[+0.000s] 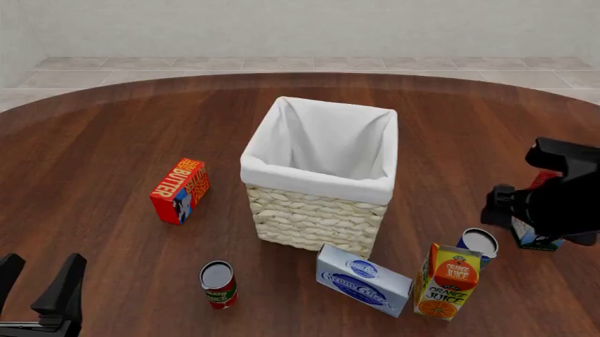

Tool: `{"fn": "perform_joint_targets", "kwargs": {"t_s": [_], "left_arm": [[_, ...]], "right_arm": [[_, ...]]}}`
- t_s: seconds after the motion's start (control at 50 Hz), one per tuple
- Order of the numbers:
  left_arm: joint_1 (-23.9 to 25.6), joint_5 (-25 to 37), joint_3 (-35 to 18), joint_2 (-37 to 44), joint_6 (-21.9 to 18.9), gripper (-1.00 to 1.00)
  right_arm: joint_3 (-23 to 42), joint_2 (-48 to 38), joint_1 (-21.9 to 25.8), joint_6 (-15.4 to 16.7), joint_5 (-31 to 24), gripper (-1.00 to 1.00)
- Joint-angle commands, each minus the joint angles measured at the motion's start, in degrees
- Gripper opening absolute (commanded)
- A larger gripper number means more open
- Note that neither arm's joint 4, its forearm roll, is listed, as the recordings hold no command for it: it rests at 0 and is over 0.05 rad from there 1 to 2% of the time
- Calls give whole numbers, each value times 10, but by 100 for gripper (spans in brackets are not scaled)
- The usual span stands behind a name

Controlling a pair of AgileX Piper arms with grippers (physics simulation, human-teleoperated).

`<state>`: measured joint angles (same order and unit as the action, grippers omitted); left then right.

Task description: Pick up the alphabet soup and the tomato sauce, and put them in the basket.

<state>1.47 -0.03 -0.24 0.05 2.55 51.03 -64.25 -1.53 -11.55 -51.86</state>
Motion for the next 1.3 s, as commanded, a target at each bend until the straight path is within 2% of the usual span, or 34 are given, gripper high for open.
{"fn": "perform_joint_targets", "kwargs": {"t_s": [0.02, 0.06, 0.34, 0.64, 0.84, 0.86, 1.3], "left_arm": [[0, -1, 0, 0, 2, 100], [-1, -1, 0, 0, 2, 100], [0, 1, 0, 0, 3, 100], [0, 1, 0, 0, 4, 100], [-1, 1, 0, 0, 6, 100], [-1, 1, 0, 0, 6, 100], [-2, 1, 1, 0, 11, 100]], "right_arm": [[-30, -6, 1, -18, 19, 100], [-29, -14, -12, -13, 26, 100], [-43, -37, -22, -24, 67, 100], [-50, -55, -14, -38, 96, 100], [-52, -65, -16, -31, 108, 100], [-48, -69, -25, -21, 108, 100], [-57, -98, -23, -18, 138, 100]]}}
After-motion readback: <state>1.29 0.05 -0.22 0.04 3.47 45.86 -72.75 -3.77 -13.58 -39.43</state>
